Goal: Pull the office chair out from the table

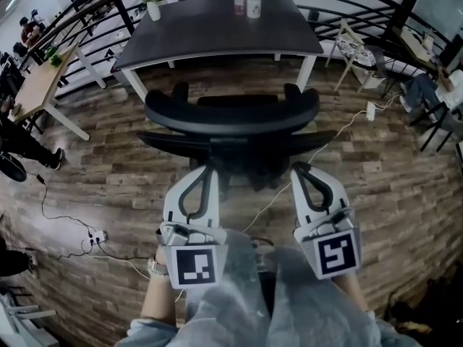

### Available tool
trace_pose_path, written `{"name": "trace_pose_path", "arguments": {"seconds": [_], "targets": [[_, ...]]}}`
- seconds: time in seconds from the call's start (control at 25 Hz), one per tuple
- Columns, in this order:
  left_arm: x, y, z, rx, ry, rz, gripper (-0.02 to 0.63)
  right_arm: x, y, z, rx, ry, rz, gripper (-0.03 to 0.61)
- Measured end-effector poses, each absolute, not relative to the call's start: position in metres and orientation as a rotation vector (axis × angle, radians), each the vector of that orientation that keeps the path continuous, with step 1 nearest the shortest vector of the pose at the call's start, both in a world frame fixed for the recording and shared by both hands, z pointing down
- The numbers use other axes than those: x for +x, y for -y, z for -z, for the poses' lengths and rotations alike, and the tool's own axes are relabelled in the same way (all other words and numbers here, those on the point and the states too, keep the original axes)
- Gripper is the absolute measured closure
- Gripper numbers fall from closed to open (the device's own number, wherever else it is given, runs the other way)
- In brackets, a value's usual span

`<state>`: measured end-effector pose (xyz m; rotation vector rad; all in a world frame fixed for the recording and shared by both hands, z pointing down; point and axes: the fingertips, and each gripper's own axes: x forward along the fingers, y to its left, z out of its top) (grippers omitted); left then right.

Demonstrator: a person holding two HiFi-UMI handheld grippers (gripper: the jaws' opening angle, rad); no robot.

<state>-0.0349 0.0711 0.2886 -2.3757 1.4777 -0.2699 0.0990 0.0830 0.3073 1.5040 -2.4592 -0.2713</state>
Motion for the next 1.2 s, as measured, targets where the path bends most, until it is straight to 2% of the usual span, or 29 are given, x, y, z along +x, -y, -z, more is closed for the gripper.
{"name": "trace_pose_path", "arguments": {"seconds": [1.2], "targets": [[-0.033,-0.069,-0.301,-2.432,-1.467,0.349,0.611,0.095,-0.085,-0.32,1.446,2.434,0.242,0.577]]}}
